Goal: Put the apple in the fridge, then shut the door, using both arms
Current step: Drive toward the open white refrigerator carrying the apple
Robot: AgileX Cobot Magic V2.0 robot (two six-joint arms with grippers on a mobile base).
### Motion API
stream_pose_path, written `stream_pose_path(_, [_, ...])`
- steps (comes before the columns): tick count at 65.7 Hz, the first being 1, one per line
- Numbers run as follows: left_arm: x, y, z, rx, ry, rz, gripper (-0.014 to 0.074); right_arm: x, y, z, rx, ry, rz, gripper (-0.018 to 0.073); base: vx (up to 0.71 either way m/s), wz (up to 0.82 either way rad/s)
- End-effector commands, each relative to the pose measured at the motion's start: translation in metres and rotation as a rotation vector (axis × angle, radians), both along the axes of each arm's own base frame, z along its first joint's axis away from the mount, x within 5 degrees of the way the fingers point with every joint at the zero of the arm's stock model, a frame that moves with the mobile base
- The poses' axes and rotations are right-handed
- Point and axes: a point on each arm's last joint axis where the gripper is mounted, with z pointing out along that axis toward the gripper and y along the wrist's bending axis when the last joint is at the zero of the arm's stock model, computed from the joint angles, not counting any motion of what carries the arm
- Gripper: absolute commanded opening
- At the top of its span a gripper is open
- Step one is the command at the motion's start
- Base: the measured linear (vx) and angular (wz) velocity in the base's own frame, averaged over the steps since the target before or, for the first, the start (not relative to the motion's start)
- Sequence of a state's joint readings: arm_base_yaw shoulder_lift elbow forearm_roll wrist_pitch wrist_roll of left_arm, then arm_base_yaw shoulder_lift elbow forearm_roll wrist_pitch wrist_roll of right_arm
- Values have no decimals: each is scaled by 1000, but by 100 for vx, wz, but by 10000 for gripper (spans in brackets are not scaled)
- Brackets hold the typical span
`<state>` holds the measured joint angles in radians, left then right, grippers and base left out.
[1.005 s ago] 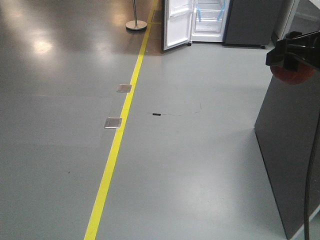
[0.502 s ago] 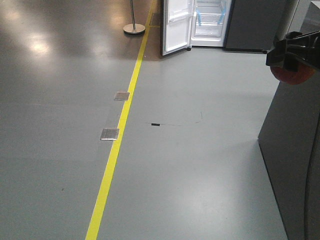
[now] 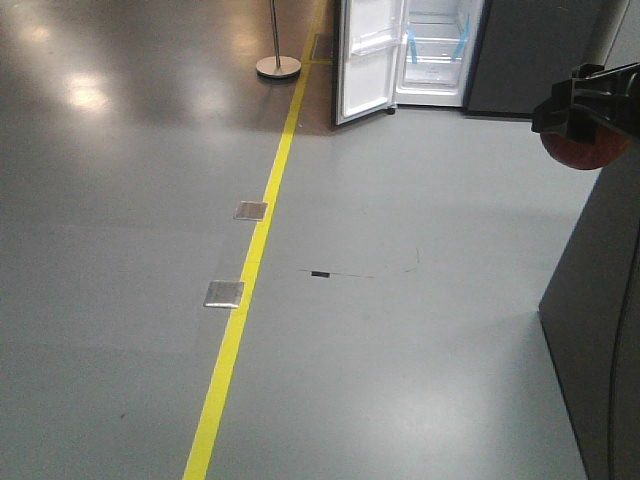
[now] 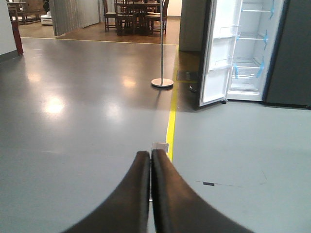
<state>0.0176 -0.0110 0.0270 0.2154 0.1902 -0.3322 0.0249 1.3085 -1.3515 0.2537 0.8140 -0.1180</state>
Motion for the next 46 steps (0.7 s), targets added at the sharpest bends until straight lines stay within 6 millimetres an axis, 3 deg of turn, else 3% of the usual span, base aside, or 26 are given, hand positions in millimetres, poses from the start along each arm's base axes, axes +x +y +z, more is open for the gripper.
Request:
stream_pose_path(1, [0, -1, 2, -7, -69, -14, -7, -6, -1, 24, 7, -131, -12, 150, 26, 8])
stream_pose_path(46, [0, -1, 2, -7, -69, -14, -7, -6, -1, 24, 7, -130, -12, 150, 24, 5])
